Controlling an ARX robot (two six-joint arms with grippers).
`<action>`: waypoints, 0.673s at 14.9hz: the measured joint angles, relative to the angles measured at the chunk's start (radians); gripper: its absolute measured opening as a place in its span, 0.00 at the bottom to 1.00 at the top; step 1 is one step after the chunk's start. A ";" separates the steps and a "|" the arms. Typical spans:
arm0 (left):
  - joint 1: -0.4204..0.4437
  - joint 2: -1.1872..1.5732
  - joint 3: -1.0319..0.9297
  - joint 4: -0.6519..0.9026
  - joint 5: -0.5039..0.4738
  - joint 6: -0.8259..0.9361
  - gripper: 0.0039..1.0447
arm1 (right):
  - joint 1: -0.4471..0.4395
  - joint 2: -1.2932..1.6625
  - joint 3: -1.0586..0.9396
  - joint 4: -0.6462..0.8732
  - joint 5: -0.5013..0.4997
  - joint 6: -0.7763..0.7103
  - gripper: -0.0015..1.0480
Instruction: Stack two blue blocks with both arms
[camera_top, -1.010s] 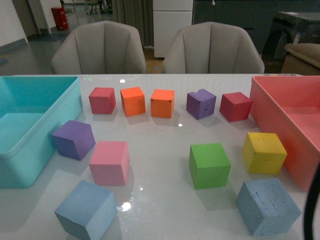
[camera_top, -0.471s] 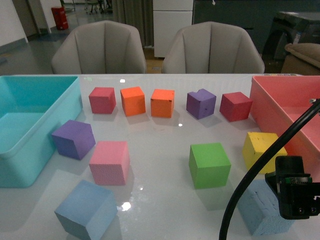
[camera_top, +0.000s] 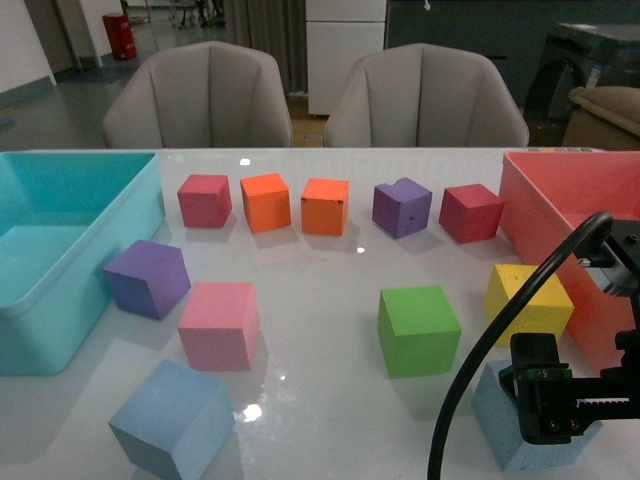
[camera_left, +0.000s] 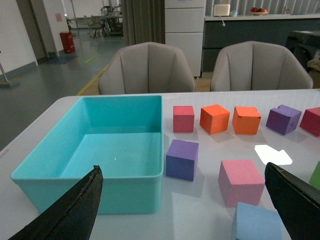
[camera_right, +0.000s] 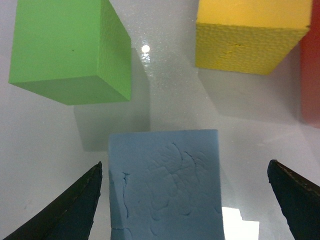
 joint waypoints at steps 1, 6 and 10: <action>0.000 0.000 0.000 0.000 0.000 0.000 0.94 | 0.001 0.023 0.008 0.011 -0.013 0.000 0.94; 0.000 0.000 0.000 0.000 0.000 0.000 0.94 | 0.022 0.089 0.025 0.037 -0.030 0.000 0.94; 0.000 0.000 0.000 0.000 0.000 0.000 0.94 | 0.012 0.146 0.023 0.090 -0.025 0.000 0.94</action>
